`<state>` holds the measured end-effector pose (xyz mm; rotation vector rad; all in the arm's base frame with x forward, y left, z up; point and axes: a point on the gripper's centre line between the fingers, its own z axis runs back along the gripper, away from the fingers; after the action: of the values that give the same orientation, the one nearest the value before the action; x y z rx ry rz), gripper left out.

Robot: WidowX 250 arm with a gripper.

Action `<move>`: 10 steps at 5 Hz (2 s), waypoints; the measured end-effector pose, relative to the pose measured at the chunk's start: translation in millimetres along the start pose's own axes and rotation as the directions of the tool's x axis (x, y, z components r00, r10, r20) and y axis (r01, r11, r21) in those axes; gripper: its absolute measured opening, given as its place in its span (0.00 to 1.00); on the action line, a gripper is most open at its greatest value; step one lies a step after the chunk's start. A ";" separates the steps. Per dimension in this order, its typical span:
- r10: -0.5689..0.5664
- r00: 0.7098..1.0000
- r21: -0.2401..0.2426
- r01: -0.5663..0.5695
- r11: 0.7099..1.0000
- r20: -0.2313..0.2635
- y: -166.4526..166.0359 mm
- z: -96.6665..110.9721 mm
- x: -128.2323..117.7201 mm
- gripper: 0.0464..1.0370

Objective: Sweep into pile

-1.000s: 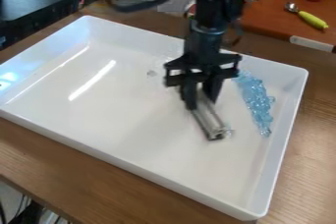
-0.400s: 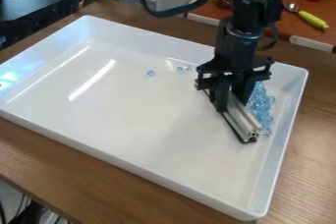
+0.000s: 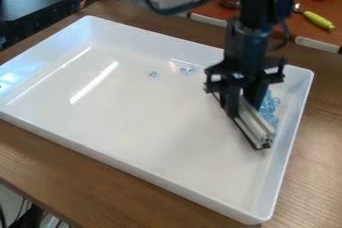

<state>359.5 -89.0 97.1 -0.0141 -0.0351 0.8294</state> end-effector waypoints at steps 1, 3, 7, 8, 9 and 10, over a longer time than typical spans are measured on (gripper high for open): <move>-0.006 0.999 -0.066 0.003 0.998 -0.049 24.1 42.6 36.1 0.33; -0.170 0.983 0.044 0.173 0.984 -0.066 87.7 62.1 85.0 0.33; -0.302 0.953 0.285 0.292 0.913 -0.008 120.5 -0.7 120.9 0.33; -0.293 0.956 0.305 0.285 0.909 -0.020 113.9 -8.6 127.0 0.33; -0.296 0.955 0.309 0.289 0.906 -0.025 107.8 -9.1 126.4 0.33; -0.311 0.949 0.305 0.310 0.901 -0.045 100.0 -9.9 120.3 0.33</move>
<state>367.3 67.2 87.8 0.2832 0.0869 0.5066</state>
